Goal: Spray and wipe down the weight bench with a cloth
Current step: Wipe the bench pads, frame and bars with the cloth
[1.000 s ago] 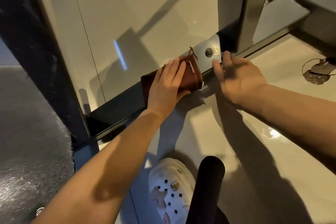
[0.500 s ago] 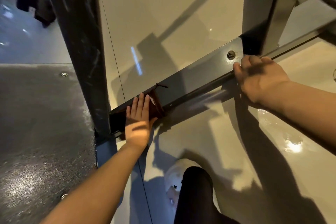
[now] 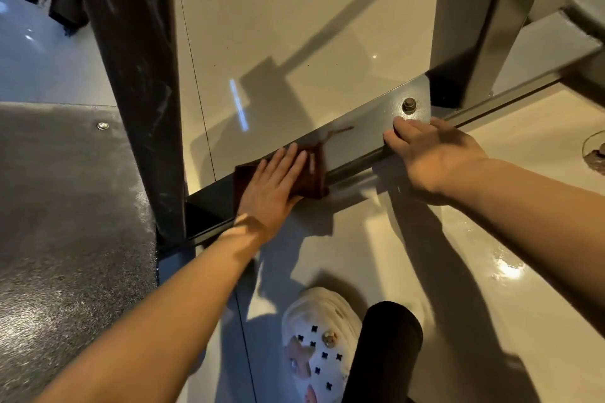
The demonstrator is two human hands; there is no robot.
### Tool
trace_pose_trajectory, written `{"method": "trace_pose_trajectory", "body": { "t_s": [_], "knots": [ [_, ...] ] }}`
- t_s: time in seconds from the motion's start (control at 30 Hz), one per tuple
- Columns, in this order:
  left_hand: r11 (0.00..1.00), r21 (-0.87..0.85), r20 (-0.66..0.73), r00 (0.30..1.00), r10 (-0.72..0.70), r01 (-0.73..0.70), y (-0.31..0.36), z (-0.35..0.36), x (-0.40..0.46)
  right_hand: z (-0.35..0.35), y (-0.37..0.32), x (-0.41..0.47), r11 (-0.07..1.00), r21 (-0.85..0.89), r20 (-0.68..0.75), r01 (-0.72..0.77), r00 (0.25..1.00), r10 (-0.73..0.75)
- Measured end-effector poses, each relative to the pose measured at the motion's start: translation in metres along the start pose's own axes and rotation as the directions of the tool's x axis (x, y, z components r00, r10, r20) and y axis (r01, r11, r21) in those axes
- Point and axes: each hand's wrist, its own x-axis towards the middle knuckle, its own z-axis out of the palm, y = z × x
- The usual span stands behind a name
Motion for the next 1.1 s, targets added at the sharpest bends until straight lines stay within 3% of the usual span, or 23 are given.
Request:
{"method": "trace_pose_trajectory", "body": {
  "t_s": [0.13,0.23,0.37,0.53,0.67,0.77,0.9,1.1],
  "knots": [
    [0.963,-0.063,0.032,0.965,-0.262,0.263,-0.032,0.002,-0.053,0.005,-0.006,0.002,0.998,0.045,-0.043,-0.034,0.998,0.036],
    [0.932,-0.070,0.020,0.934,-0.356,0.356,-0.025,0.001,-0.057,0.011,-0.008,0.001,0.999,0.036,-0.071,-0.040,0.997,0.042],
    [0.944,-0.010,0.034,0.943,-0.331,0.331,0.001,-0.004,-0.029,0.014,-0.009,-0.001,0.998,0.038,-0.103,-0.042,0.994,0.046],
    [0.995,-0.056,0.008,0.996,-0.088,0.088,0.035,-0.007,0.021,0.013,-0.009,-0.002,0.996,0.081,-0.114,-0.034,0.993,0.043],
    [0.994,-0.096,0.046,0.998,-0.038,0.042,0.020,-0.009,0.012,0.014,-0.007,-0.002,0.996,0.081,-0.094,-0.037,0.995,0.045],
    [0.979,-0.098,0.045,0.983,-0.177,0.181,-0.009,-0.006,-0.033,0.012,-0.005,-0.001,0.997,0.078,-0.077,-0.024,0.997,0.030],
    [0.887,-0.163,0.124,0.901,-0.416,0.432,-0.036,-0.005,-0.070,0.011,-0.008,0.001,0.994,0.101,-0.074,-0.047,0.996,0.054],
    [0.890,-0.015,0.055,0.889,-0.455,0.456,0.009,-0.004,-0.027,0.010,-0.009,-0.001,0.993,0.105,-0.110,-0.059,0.991,0.070]
  ]
}}
